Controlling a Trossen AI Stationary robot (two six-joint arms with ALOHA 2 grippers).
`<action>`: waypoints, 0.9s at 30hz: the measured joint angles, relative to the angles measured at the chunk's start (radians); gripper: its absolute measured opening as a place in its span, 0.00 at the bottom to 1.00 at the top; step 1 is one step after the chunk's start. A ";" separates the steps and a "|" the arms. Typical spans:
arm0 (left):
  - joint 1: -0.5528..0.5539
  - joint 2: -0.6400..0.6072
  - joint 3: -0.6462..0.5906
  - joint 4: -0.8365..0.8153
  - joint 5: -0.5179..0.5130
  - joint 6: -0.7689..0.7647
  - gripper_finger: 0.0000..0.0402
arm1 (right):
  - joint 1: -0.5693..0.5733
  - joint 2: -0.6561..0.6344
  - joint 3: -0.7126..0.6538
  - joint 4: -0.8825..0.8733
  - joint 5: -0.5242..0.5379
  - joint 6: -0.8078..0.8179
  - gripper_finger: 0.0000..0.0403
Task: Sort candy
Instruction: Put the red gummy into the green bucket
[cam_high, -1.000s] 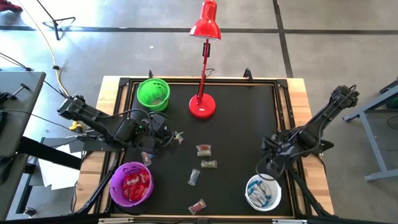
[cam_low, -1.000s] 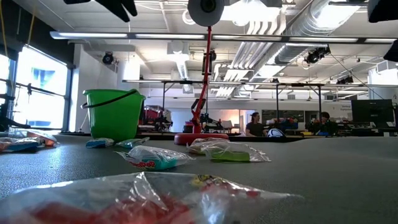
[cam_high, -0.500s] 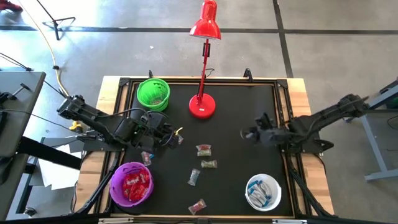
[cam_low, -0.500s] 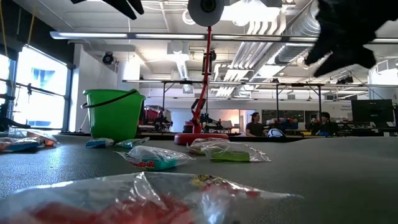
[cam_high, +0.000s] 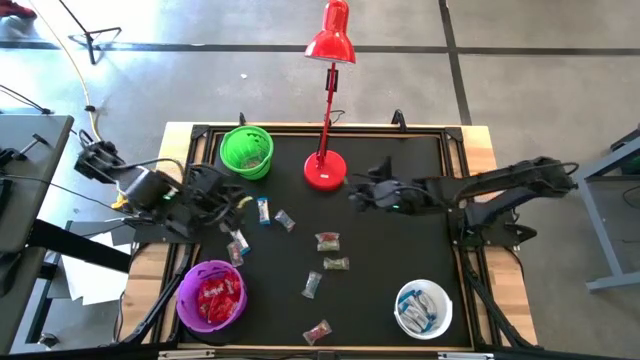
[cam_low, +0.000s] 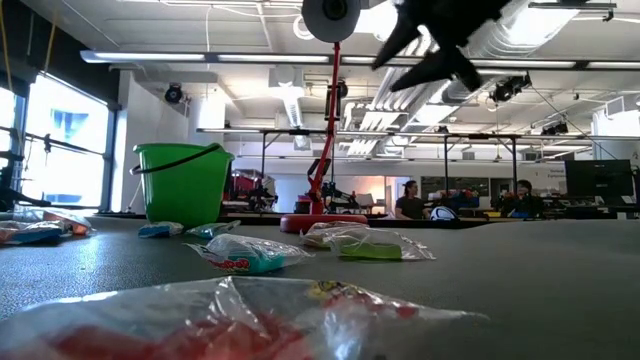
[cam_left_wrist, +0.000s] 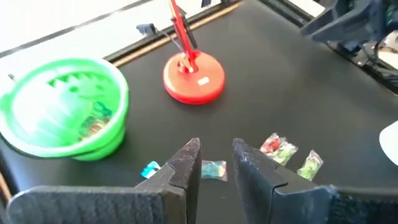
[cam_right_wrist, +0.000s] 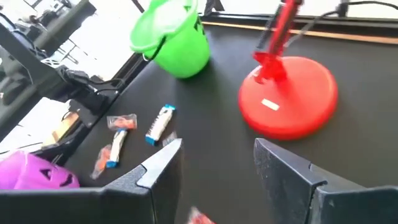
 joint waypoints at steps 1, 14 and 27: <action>-0.009 -0.015 0.000 -0.014 -0.009 0.000 0.19 | -0.005 0.041 0.041 -0.005 -0.008 -0.002 0.48; -0.051 -0.121 0.000 -0.141 -0.080 0.098 0.19 | -0.030 0.586 0.558 -0.066 -0.025 0.128 0.48; -0.051 -0.214 0.000 -0.155 -0.179 0.175 0.19 | -0.102 0.950 1.034 -0.298 -0.213 0.005 0.48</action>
